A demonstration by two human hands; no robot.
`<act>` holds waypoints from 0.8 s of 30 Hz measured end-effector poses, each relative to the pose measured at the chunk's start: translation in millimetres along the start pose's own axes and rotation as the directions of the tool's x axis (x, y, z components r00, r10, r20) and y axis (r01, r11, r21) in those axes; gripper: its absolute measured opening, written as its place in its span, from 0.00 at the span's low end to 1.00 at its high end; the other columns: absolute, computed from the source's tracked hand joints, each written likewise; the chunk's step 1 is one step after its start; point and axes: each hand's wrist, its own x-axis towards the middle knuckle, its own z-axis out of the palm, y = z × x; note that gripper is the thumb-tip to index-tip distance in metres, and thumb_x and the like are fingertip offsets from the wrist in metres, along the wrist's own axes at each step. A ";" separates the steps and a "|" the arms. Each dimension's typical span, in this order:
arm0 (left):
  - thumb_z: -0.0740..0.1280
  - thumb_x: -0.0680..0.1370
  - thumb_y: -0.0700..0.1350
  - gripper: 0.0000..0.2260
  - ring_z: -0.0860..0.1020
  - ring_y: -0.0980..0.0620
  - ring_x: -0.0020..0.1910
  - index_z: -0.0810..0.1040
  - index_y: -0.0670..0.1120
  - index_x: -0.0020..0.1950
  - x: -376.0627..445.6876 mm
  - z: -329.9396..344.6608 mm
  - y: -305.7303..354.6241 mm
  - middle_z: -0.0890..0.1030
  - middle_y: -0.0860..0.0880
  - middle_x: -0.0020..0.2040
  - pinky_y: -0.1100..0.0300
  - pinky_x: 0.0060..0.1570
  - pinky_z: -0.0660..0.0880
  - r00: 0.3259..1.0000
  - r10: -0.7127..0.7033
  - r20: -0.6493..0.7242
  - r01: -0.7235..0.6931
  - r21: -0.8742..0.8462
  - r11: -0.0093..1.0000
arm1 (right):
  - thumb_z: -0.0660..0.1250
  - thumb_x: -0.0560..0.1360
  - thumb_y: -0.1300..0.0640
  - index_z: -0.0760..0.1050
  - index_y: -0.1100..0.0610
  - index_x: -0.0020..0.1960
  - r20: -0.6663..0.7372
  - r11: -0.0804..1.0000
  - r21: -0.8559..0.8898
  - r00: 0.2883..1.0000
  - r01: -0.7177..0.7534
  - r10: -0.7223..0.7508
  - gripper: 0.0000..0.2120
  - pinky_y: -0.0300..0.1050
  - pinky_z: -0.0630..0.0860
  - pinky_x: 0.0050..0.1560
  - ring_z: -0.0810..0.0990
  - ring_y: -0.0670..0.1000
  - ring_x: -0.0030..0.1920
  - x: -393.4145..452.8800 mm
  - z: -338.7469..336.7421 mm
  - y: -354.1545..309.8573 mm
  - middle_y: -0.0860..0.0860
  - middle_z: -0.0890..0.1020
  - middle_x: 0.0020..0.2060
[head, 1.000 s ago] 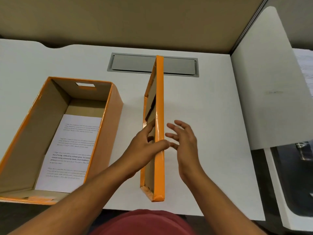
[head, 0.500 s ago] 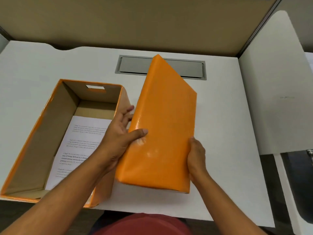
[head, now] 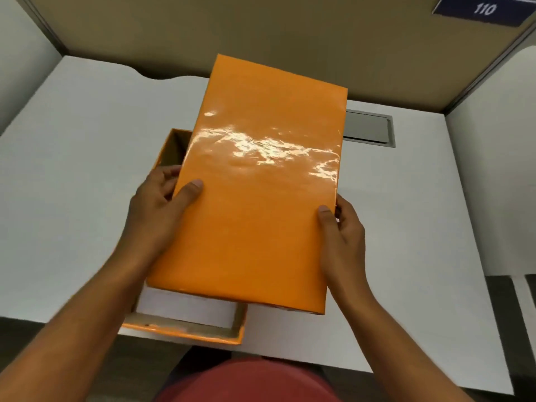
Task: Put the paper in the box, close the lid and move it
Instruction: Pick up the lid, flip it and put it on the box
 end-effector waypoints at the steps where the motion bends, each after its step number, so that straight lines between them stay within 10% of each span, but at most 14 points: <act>1: 0.69 0.77 0.64 0.24 0.83 0.50 0.58 0.73 0.58 0.70 4.1 -18.0 -6.1 0.83 0.52 0.66 0.45 0.56 0.80 1.000 -0.007 -0.024 0.008 0.018 1.000 | 0.60 0.84 0.42 0.68 0.41 0.74 0.018 1.000 -0.013 1.000 0.014 -0.014 0.20 0.30 0.74 0.41 0.80 0.38 0.52 -8.4 15.0 -3.7 0.34 0.78 0.57; 9: 0.72 0.78 0.60 0.21 0.84 0.49 0.57 0.79 0.55 0.69 25.2 -93.1 -63.9 0.85 0.52 0.63 0.40 0.61 0.80 0.994 -0.110 -0.023 0.109 -0.052 0.993 | 0.62 0.83 0.44 0.66 0.40 0.74 0.020 0.982 -0.189 1.000 0.026 -0.023 0.20 0.55 0.74 0.67 0.72 0.50 0.68 -45.9 101.8 -7.6 0.45 0.67 0.70; 16: 0.69 0.81 0.57 0.20 0.84 0.50 0.54 0.78 0.54 0.72 29.1 -94.0 -92.5 0.83 0.52 0.64 0.46 0.55 0.82 0.992 -0.125 0.004 0.125 -0.098 0.987 | 0.64 0.82 0.44 0.69 0.40 0.71 -0.031 0.977 -0.210 0.999 -0.039 0.034 0.18 0.47 0.73 0.54 0.75 0.48 0.56 -48.1 123.7 -1.6 0.43 0.67 0.63; 24: 0.71 0.81 0.53 0.18 0.84 0.54 0.51 0.80 0.53 0.70 31.2 -98.2 -100.8 0.84 0.56 0.57 0.48 0.55 0.82 0.988 -0.134 0.073 0.142 -0.126 0.982 | 0.64 0.81 0.48 0.76 0.25 0.45 -0.029 0.979 -0.189 0.997 -0.074 0.070 0.15 0.32 0.72 0.38 0.81 0.38 0.45 -52.4 129.2 -1.4 0.36 0.77 0.52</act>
